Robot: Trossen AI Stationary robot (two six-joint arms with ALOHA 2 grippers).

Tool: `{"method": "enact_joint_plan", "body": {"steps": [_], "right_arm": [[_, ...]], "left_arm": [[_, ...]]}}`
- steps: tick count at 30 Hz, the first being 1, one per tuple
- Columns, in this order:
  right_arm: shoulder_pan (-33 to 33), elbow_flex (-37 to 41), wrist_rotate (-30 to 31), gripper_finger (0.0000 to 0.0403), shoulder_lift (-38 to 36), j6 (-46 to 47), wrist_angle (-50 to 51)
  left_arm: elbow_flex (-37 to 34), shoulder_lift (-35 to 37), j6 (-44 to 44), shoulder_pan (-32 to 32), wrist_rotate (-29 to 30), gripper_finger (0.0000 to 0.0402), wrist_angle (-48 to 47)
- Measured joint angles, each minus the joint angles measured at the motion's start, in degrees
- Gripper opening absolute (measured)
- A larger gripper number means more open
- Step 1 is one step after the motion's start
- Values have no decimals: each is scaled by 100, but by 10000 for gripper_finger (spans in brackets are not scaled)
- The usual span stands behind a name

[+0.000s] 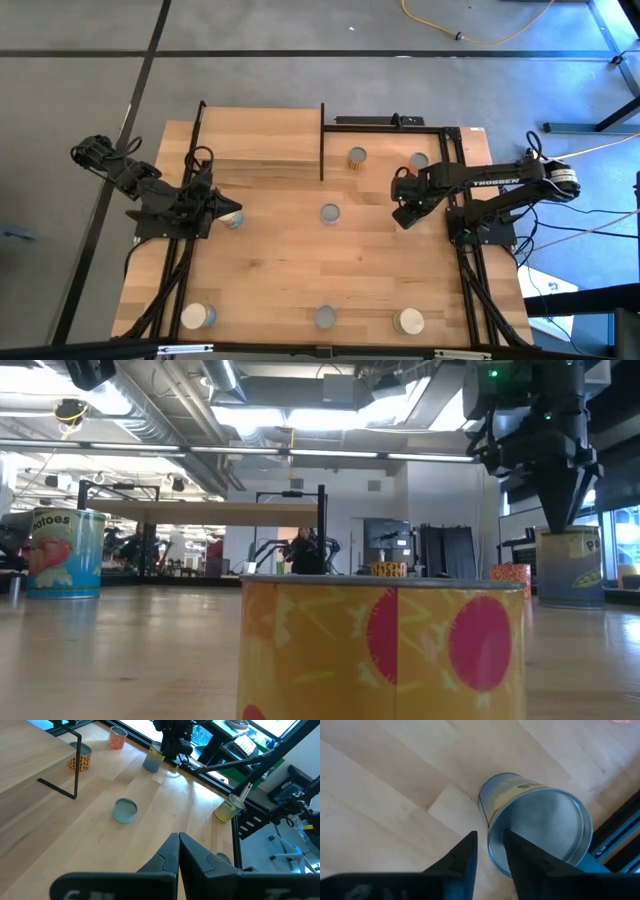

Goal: Pick and place cans onto a shelf
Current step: Put the blue canned peas on the shelf

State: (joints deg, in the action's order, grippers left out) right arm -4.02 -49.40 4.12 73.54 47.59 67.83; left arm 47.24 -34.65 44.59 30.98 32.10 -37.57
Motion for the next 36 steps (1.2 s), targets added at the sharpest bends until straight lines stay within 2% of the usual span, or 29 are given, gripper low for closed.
{"method": "enact_joint_plan", "body": {"steps": [3, 8, 20, 28, 36], "right_arm": [[-1, -18, 31, 77, 11, 0, 17], [-1, -11, 87, 11, 24, -43, -35], [-6, -223, 234, 2, 71, -175, 135], [-8, -938, 254, 1, 51, -645, 358], [-6, -1847, 288, 0, 50, -915, 1129]], "left_arm": [[0, 0, 1, 0, 0, 0, 23], [0, 0, -14, 2, 0, 0, 64], [0, 0, -10, 0, 0, 0, 73], [0, 0, 1, 0, 0, 0, 71], [0, 0, 3, 0, -2, 0, 69]]}}
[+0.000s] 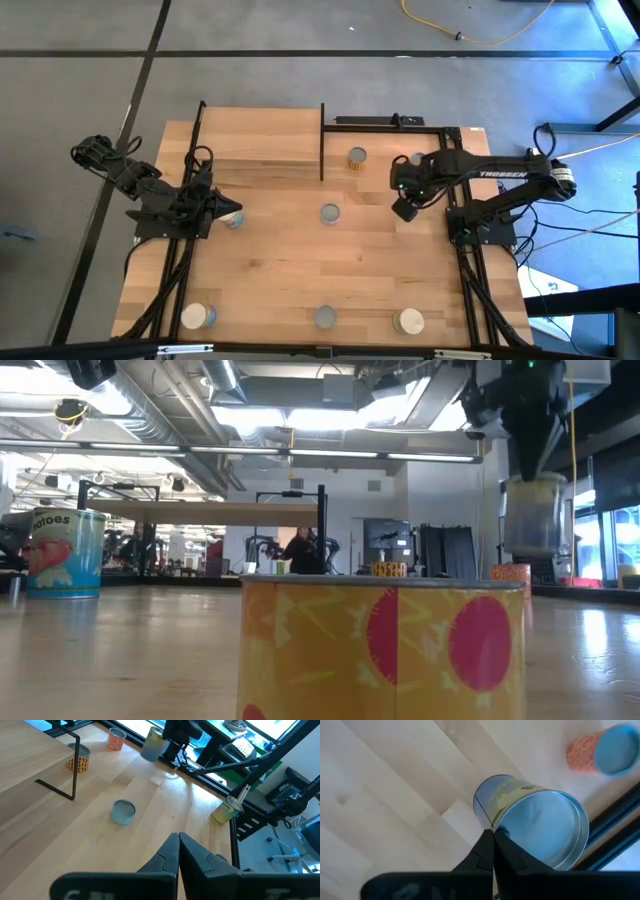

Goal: Pick and place cans onto a shelf
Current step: Put the blue canned peas on the shelf

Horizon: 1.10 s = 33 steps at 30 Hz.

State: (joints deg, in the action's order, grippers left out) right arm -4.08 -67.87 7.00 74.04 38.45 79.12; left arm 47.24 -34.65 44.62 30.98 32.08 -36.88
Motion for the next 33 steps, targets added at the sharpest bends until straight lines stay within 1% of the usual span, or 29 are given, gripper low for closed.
{"method": "enact_joint_plan", "body": {"steps": [5, 9, 12, 16, 22, 30, 33], "right_arm": [[0, -778, 15, 0, 32, -297, 172], [0, -1587, 163, 0, 375, -610, 617], [0, -2279, 392, 0, 798, -953, 896], [0, -3294, 531, 0, 1467, -1519, 1089], [0, -4739, 548, 0, 2390, -2208, 1091], [0, -6311, 545, 0, 3551, -2966, 1090], [0, -6722, 543, 0, 3934, -3142, 1046]], "left_arm": [[0, 0, 0, 0, 0, 0, -6], [0, 0, 0, 0, 0, 0, -22], [0, 0, 0, 0, 0, 0, -87], [-2, 0, 2, 0, -2, 0, -109], [-2, 0, 2, 0, -4, 0, -109], [-2, 0, -4, 0, -144, 0, -129], [-2, 0, -11, 0, -145, 0, -134]]}}
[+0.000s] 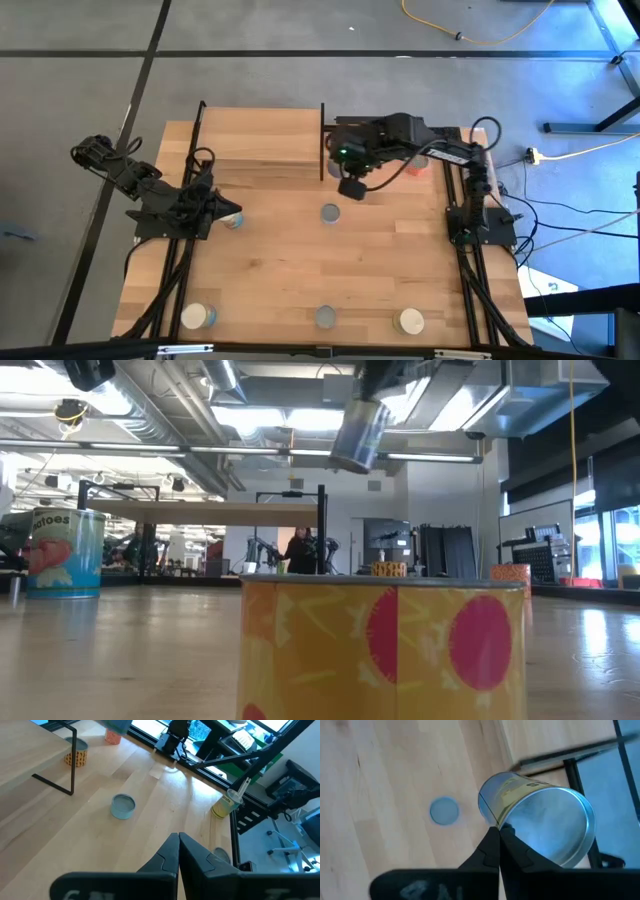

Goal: Pick and place cans onto a shelf
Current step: Put the blue canned peas on the shelf

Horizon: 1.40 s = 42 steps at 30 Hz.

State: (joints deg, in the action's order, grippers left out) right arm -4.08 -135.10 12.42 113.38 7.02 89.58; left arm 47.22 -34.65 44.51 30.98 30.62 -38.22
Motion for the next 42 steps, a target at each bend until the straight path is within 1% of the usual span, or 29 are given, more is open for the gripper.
{"method": "enact_joint_plan", "body": {"steps": [2, 5, 16, 20, 28, 32, 34, 42], "right_arm": [[0, 118, -89, 0, 60, -162, -318], [0, 132, -432, 0, 243, -285, -543], [13, 125, -683, 0, 1005, -591, -1333], [34, 123, -994, 0, 1345, -718, -1587], [143, 123, -1070, 0, 1985, -928, -1699], [181, 125, -1326, 0, 2261, -1058, -1706], [195, 125, -1416, 0, 2355, -1082, -1713], [201, 115, -1404, 6, 2485, -1250, -1887]], "left_arm": [[0, 0, -2, 0, -3, 0, -43], [0, 0, 5, 0, -8, 0, -136], [0, 0, 39, 0, -10, 0, -253], [0, 0, 49, 0, -18, 0, -251], [0, 4, 57, 0, -23, 0, -248], [0, 2, 58, 0, -25, 0, -248], [0, 2, 57, 0, -25, 0, -246], [0, 2, 57, 0, -27, 0, -246]]}}
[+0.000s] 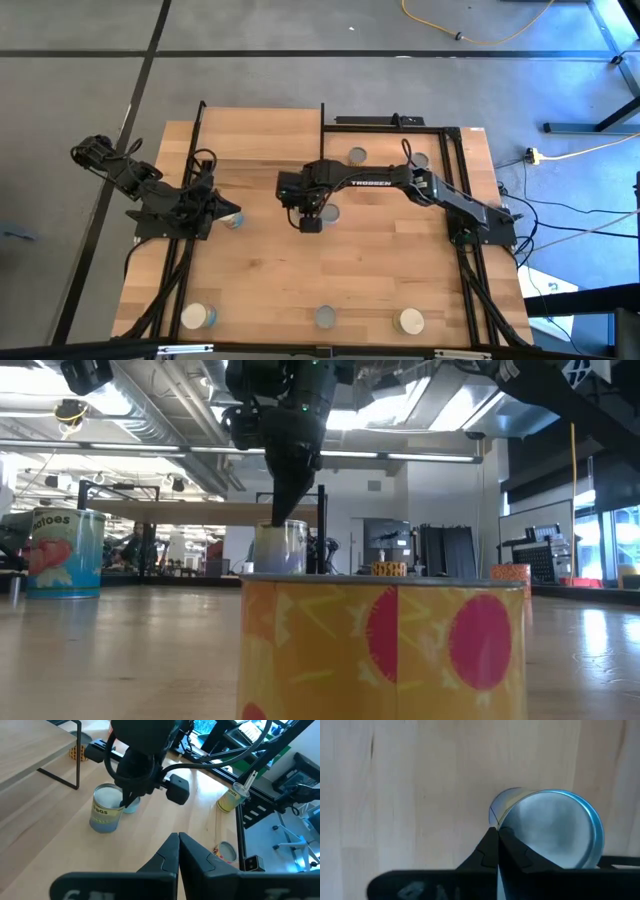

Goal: Pick and place cans onto a shelf
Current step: Put the blue canned peas on the shelf

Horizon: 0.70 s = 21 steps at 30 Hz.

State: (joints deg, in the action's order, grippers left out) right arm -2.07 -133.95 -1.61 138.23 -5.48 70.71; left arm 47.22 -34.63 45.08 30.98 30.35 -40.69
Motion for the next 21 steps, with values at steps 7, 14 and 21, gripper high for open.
{"method": "enact_joint_plan", "body": {"steps": [7, 14, 21], "right_arm": [[0, 2, -1, 27, 7, 39, -179], [15, -90, -64, 29, -5, 68, -250], [15, -101, -110, 29, -102, 244, -186]], "left_arm": [[0, 0, -47, 0, 0, 0, 1], [0, 0, -57, 0, 0, 0, 61], [0, 0, -201, 0, 4, 0, 74]]}}
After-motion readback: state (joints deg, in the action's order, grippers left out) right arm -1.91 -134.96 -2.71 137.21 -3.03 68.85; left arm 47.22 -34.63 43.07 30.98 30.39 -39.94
